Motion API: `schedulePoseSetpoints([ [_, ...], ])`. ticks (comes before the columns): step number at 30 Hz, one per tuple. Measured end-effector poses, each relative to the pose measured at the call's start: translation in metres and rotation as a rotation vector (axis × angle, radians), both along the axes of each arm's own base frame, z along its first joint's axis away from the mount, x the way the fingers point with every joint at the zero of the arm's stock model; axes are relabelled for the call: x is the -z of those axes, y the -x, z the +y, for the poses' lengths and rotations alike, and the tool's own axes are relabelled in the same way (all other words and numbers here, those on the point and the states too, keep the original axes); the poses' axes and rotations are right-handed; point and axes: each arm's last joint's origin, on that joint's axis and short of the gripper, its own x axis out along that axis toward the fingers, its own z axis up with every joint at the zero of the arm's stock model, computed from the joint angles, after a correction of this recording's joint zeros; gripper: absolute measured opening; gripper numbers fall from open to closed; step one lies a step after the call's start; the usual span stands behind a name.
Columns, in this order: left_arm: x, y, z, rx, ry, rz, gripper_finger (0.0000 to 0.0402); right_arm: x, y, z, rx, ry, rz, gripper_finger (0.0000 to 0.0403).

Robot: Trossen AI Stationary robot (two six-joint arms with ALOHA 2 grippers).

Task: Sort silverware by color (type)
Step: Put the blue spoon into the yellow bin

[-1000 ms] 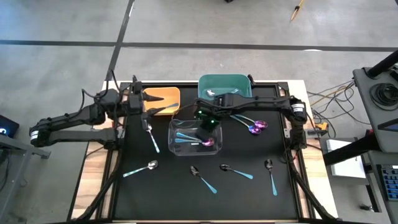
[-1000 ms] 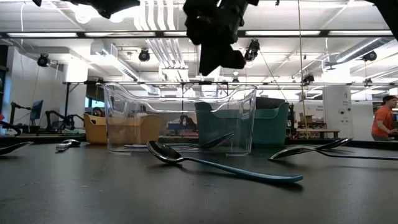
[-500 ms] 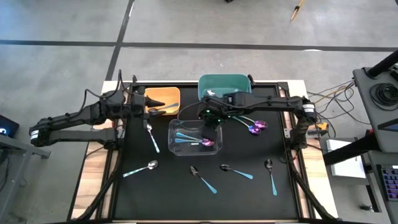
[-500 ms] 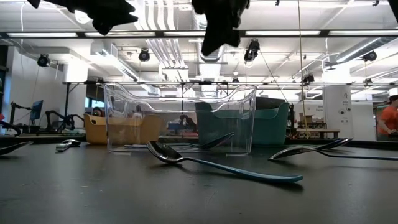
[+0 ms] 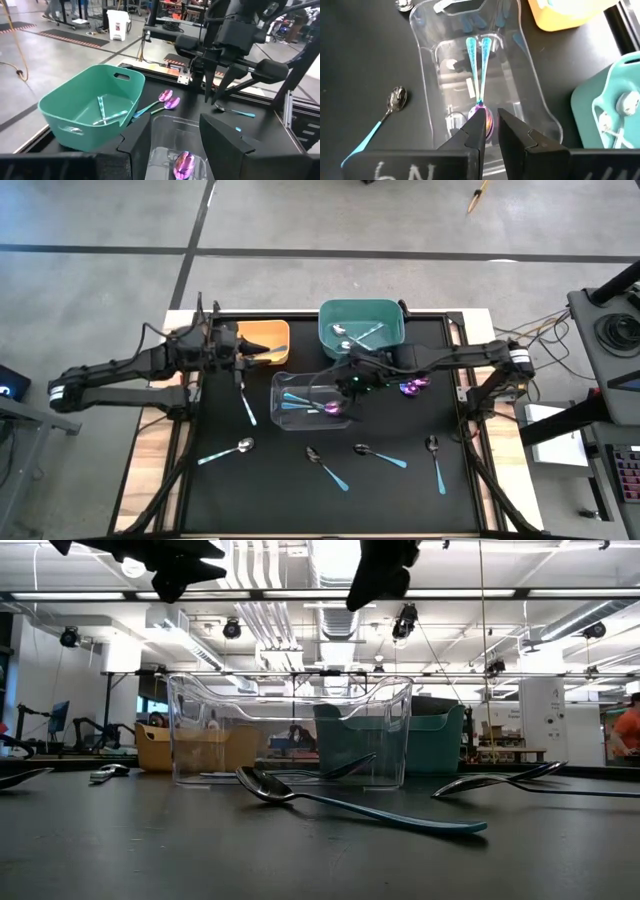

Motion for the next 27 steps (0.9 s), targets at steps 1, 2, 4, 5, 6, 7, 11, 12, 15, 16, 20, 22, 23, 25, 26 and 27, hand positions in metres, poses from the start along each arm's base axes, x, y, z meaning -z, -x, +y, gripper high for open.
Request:
schedulePoseSetpoints([
  [1,0.000,-0.001,0.000,0.005,-0.001,-0.004,0.0150,0.001,0.003,0.002,0.001,-0.004,0.000,0.0038],
  [2,0.000,-0.003,-0.001,0.009,0.000,-0.004,0.0150,0.002,0.006,0.004,0.003,-0.010,0.000,0.0038],
  [4,-0.001,-0.006,-0.002,0.018,-0.004,-0.017,0.0150,0.004,0.012,0.008,0.003,-0.020,-0.003,0.0038],
  [5,0.000,-0.007,-0.002,0.022,-0.004,-0.018,0.0150,0.006,0.015,0.010,0.004,-0.024,0.005,0.0038],
  [6,0.000,-0.009,-0.002,0.025,-0.004,-0.020,0.0150,0.008,0.018,0.012,0.001,-0.027,0.011,0.0038],
  [7,0.000,-0.010,-0.003,0.027,-0.006,-0.026,0.0150,0.010,0.021,0.014,-0.004,-0.028,0.013,0.0038],
  [11,-0.001,-0.014,-0.002,0.025,-0.009,-0.039,0.0150,0.017,0.031,0.025,-0.040,-0.026,0.037,0.0038],
  [12,-0.001,-0.015,-0.001,0.024,-0.010,-0.042,0.0150,0.020,0.033,0.028,-0.047,-0.027,0.046,0.0038],
  [15,-0.001,-0.018,-0.001,0.024,-0.012,-0.050,0.0150,0.027,0.040,0.035,-0.051,-0.040,0.069,0.0038],
  [16,-0.001,-0.019,0.000,0.025,-0.014,-0.054,0.0150,0.029,0.042,0.037,-0.049,-0.045,0.074,0.0038],
  [20,-0.001,-0.022,0.000,0.026,-0.027,-0.064,0.0150,0.042,0.054,0.048,-0.050,-0.063,0.115,0.0038],
  [22,-0.001,-0.023,0.000,0.027,-0.035,-0.071,0.0150,0.048,0.060,0.054,-0.054,-0.078,0.134,0.0038],
  [23,-0.001,-0.023,0.000,0.027,-0.037,-0.070,0.0150,0.051,0.062,0.057,-0.054,-0.083,0.145,0.0038],
  [25,-0.002,-0.024,0.001,0.028,-0.042,-0.077,0.0150,0.058,0.068,0.064,-0.064,-0.085,0.166,0.0038],
  [26,-0.002,-0.024,0.001,0.028,-0.041,-0.075,0.0150,0.061,0.071,0.067,-0.069,-0.086,0.178,0.0038],
  [27,-0.002,-0.024,0.001,0.028,-0.042,-0.077,0.0150,0.065,0.073,0.071,-0.074,-0.086,0.190,0.0038],
])
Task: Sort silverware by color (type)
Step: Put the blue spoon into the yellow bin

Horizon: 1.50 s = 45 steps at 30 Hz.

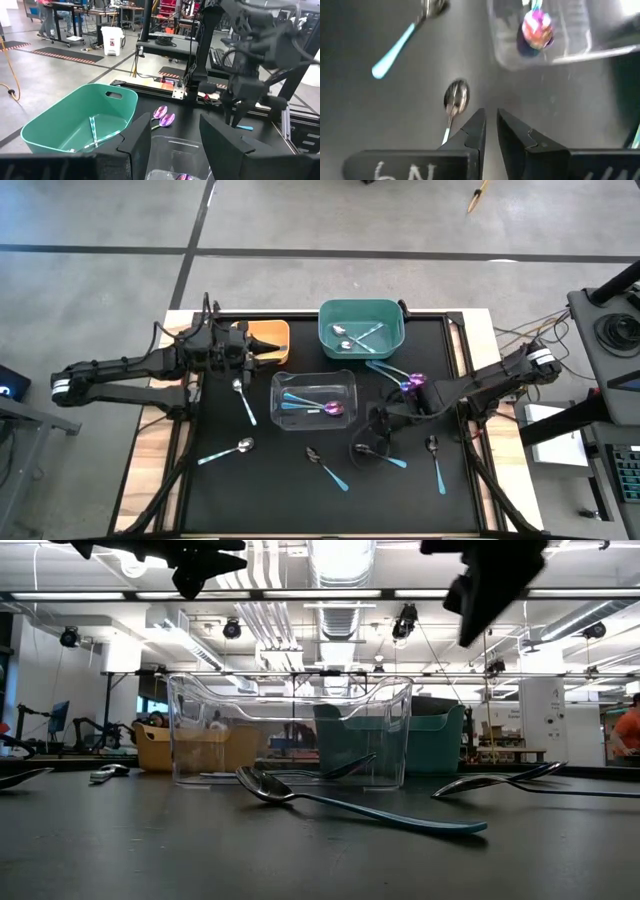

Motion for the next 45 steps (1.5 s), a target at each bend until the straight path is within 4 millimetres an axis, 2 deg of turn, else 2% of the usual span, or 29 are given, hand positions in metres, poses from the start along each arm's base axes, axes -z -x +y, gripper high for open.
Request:
schedulePoseSetpoints([
  [11,-0.001,-0.001,0.000,0.001,-0.008,-0.013,0.0150,0.050,0.019,0.027,0.049,-0.067,0.034,0.0038],
  [20,0.000,-0.003,0.001,0.004,-0.040,-0.005,0.0150,0.078,0.032,0.032,0.146,-0.113,0.048,0.0042],
  [23,0.000,-0.003,0.001,0.007,-0.061,-0.006,0.0150,0.083,0.033,0.034,0.148,-0.118,0.045,0.0060],
  [30,0.000,-0.003,0.001,0.012,-0.085,-0.003,0.0150,0.086,0.027,0.038,0.137,-0.132,0.010,0.0144],
  [34,-0.001,-0.003,0.001,0.012,-0.093,-0.003,0.0150,0.093,0.024,0.041,0.130,-0.132,0.019,0.0177],
  [38,-0.001,-0.003,0.001,0.014,-0.111,0.000,0.0150,0.105,0.021,0.048,0.110,-0.135,0.043,0.0184],
  [45,-0.001,-0.003,0.001,0.013,-0.111,0.000,0.0150,0.124,0.018,0.053,0.112,-0.125,0.101,0.0166],
])
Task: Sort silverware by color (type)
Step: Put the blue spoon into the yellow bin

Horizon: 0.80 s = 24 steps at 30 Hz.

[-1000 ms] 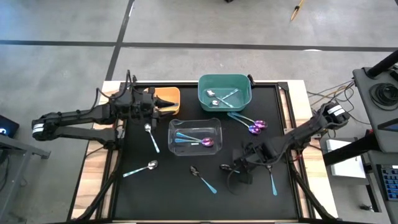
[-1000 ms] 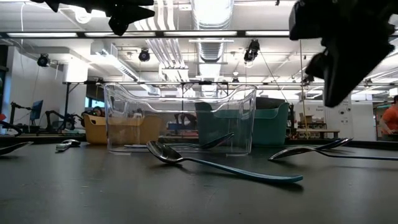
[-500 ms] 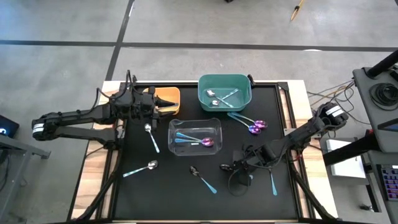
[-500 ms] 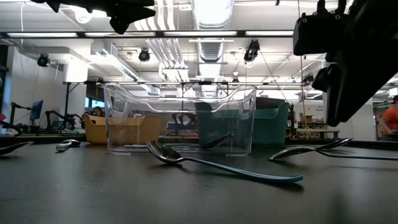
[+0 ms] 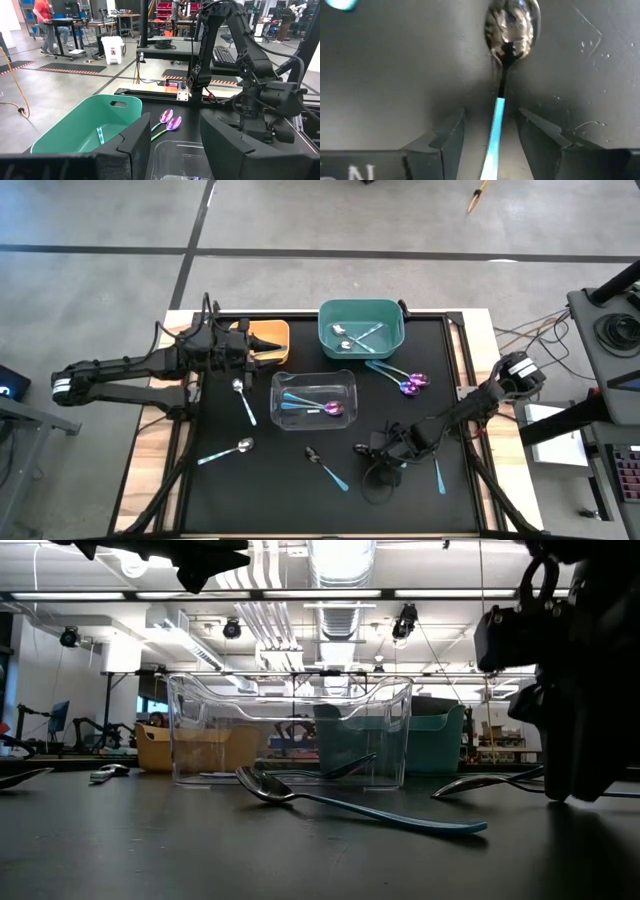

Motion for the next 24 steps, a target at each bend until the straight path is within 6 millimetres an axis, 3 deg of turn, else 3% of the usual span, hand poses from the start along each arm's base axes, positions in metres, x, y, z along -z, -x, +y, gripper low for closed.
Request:
schedulePoseSetpoints([
  [9,0.000,0.000,0.000,0.000,-0.017,0.002,0.0150,0.017,-0.003,0.001,0.012,0.040,0.049,0.0152],
  [24,0.000,0.000,0.000,-0.003,-0.026,0.002,0.0150,0.021,-0.002,0.001,-0.017,0.054,0.061,0.0143],
])
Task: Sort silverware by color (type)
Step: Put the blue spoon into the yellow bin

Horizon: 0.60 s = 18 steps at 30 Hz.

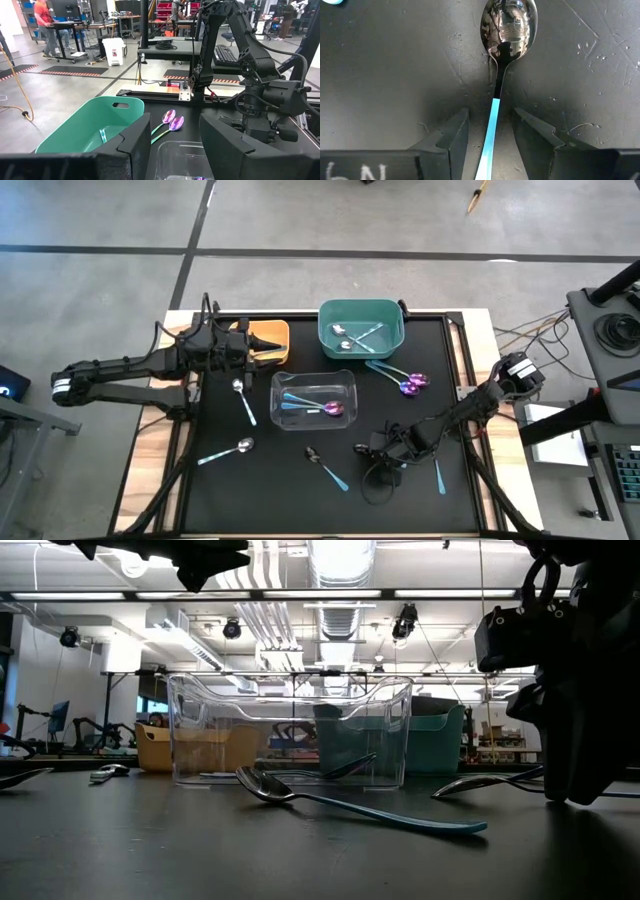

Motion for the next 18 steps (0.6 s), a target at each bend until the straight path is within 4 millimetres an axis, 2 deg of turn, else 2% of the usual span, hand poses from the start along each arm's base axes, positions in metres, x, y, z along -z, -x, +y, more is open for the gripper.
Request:
schedulePoseSetpoints([
  [13,-0.0003,0.0000,0.0000,0.001,-0.001,-0.003,0.0150,0.0006,0.0001,-0.0002,0.008,-0.002,0.003,0.0136],
  [18,-0.0002,0.0000,0.0000,0.001,0.000,-0.002,0.0150,0.0011,0.0009,-0.0012,0.010,0.006,0.009,0.0075],
])
